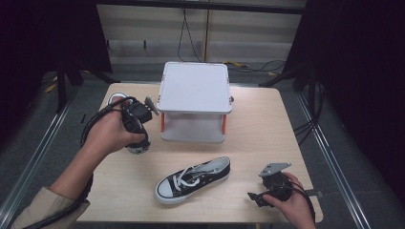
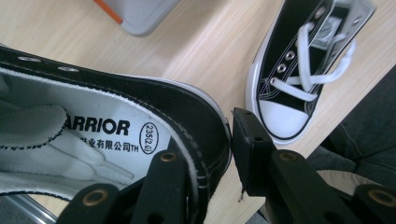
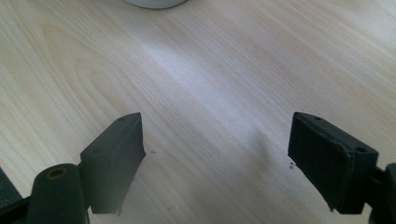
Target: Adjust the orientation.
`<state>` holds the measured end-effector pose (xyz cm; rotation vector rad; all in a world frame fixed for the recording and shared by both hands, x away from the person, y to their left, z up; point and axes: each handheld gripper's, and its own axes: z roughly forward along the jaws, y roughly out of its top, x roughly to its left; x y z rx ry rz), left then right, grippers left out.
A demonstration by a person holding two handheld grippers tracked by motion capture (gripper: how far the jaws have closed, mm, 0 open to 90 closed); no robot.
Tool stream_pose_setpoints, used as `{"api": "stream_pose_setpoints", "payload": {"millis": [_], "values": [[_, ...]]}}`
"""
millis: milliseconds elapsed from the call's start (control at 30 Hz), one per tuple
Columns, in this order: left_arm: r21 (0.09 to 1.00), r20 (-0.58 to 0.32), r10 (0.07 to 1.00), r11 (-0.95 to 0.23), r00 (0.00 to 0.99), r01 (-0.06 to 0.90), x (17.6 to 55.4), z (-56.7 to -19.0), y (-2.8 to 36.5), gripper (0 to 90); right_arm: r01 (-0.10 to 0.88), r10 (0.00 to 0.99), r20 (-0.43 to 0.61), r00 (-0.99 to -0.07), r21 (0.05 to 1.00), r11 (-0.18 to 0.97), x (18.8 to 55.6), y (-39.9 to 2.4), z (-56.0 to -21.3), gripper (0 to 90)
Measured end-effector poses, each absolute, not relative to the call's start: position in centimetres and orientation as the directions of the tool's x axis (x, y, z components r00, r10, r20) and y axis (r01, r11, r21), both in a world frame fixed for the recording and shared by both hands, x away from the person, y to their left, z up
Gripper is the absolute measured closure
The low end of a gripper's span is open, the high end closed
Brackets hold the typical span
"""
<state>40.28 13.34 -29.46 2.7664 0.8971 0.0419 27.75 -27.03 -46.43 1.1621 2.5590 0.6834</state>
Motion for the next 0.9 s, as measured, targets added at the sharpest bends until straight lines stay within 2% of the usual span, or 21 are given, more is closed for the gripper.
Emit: {"api": "stream_pose_setpoints", "payload": {"millis": [167,467,900], "values": [[0.237,-0.056,0.563,-0.795,0.824,0.559,40.9,-27.8,12.7,74.4,0.643,0.758,-0.026,-0.651,0.512,0.570,27.8,-27.0,-46.5,17.9],[0.241,-0.010,0.542,-0.814,0.840,0.528,41.7,-25.4,11.4,74.2,0.646,0.760,-0.016,-0.649,0.515,0.563,27.8,-27.3,-46.6,18.0],[0.255,-0.021,0.530,-0.817,0.847,0.517,43.2,-24.0,9.2,72.6,0.644,0.756,-0.015,-0.654,0.514,0.567,28.0,-27.1,-46.6,18.0]]}}
